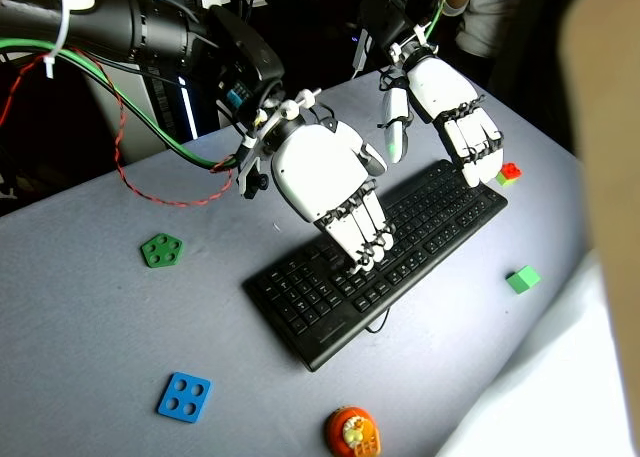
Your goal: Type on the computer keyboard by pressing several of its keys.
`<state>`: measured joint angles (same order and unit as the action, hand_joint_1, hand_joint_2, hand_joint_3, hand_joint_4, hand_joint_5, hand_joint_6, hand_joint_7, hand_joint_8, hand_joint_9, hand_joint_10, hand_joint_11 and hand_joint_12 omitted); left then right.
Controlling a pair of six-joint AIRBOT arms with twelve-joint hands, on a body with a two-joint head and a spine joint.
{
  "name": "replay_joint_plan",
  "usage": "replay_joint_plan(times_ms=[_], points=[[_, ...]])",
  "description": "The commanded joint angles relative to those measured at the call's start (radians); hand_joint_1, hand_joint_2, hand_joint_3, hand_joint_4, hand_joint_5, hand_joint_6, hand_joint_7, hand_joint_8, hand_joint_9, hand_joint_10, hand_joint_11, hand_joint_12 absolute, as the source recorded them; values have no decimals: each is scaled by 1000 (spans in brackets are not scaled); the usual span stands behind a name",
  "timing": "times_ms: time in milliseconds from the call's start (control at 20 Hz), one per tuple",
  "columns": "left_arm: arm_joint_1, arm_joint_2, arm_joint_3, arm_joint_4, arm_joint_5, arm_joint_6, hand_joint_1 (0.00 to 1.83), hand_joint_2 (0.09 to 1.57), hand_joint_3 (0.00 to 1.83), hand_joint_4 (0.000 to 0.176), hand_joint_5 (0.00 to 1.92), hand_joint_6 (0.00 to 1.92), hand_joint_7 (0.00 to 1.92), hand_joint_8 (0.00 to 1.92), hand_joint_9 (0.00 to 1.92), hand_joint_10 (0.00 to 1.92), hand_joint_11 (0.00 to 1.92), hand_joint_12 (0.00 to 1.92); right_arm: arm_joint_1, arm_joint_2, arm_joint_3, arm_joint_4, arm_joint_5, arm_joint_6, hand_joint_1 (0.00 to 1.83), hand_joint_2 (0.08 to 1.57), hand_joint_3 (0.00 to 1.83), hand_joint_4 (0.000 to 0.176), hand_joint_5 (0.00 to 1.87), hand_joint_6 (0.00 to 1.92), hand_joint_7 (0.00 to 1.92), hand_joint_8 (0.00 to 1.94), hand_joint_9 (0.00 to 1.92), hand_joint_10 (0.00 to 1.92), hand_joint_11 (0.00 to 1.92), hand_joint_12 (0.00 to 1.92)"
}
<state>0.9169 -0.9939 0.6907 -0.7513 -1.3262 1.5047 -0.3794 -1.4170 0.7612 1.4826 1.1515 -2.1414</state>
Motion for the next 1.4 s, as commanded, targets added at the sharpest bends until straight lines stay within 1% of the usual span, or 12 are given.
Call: replay_joint_plan(times_ms=[0, 150, 300, 350, 500, 750, 850, 1100, 1200, 1250, 1300, 1350], points=[[10, -11, 9, 59, -133, -14, 20, 1254, 0, 33, 119, 1, 158, 0, 170, 0, 0, 547, 0, -5, 6, -102, 40, 15, 0, 1109, 1, 0, 410, 0, 455, 3, 439, 13, 0, 1034], [57, -63, 37, 70, -179, -46, 33, 1251, 0, 34, 134, 6, 174, 5, 172, 6, 0, 510, -10, -52, 43, -123, 55, 18, 0, 1111, 1, 0, 372, 0, 445, 0, 416, 1, 0, 1016], [80, -106, 61, 77, -206, -46, 21, 1250, 0, 33, 131, 3, 164, 0, 164, 2, 0, 511, -4, -77, 65, -123, 52, 41, 0, 1109, 0, 0, 343, 0, 435, 0, 412, 1, 0, 1018], [88, -120, 71, 82, -220, -46, 33, 1249, 0, 28, 143, 7, 171, 2, 170, 4, 0, 517, -2, -85, 73, -123, 51, 48, 0, 1106, 0, 0, 334, 0, 414, 0, 410, 1, 0, 1021], [109, -165, 107, 106, -247, -53, 20, 1252, 1, 30, 126, 1, 171, 1, 167, 1, 0, 449, -2, -126, 112, -123, 49, 53, 0, 1099, 0, 0, 316, 0, 377, 0, 408, 1, 0, 1026], [135, -202, 139, 122, -247, -55, 15, 1249, 1, 31, 140, 1, 183, 1, 197, 5, 0, 522, -12, -166, 149, -123, 31, 71, 0, 1095, 0, 0, 308, 1, 370, 1, 390, 0, 0, 1037], [145, -208, 147, 122, -243, -55, 40, 1244, 0, 31, 149, 5, 196, 4, 218, 8, 0, 609, -13, -181, 166, -123, 29, 71, 0, 1096, 0, 0, 341, 10, 402, 8, 423, 11, 0, 1051], [156, -221, 168, 121, -223, -55, 15, 1252, 2, 32, 187, 8, 239, 7, 248, 9, 0, 723, -22, -213, 202, -128, 22, 72, 0, 1110, 2, 0, 411, 18, 486, 14, 497, 23, 0, 1136], [156, -225, 172, 113, -207, -52, 52, 1246, 0, 33, 286, 25, 290, 9, 290, 14, 0, 824, -24, -223, 213, -128, 22, 72, 0, 1107, 0, 0, 429, 17, 522, 16, 521, 25, 0, 1156], [156, -226, 172, 108, -206, -45, 61, 1246, 0, 29, 340, 30, 301, 6, 300, 12, 0, 850, -29, -225, 213, -128, 22, 70, 0, 1109, 1, 0, 475, 26, 552, 17, 534, 24, 0, 1183], [157, -227, 172, 106, -206, -43, 38, 1250, 1, 26, 381, 32, 311, 4, 301, 9, 0, 825, -31, -227, 213, -128, 22, 68, 0, 1104, 0, 0, 594, 43, 580, 9, 534, 16, 0, 1174], [157, -227, 173, 102, -206, -42, 33, 1251, 1, 25, 390, 32, 313, 4, 302, 8, 0, 819, -33, -227, 211, -128, 22, 66, 0, 1103, 0, 0, 619, 46, 587, 7, 534, 15, 0, 1172]])
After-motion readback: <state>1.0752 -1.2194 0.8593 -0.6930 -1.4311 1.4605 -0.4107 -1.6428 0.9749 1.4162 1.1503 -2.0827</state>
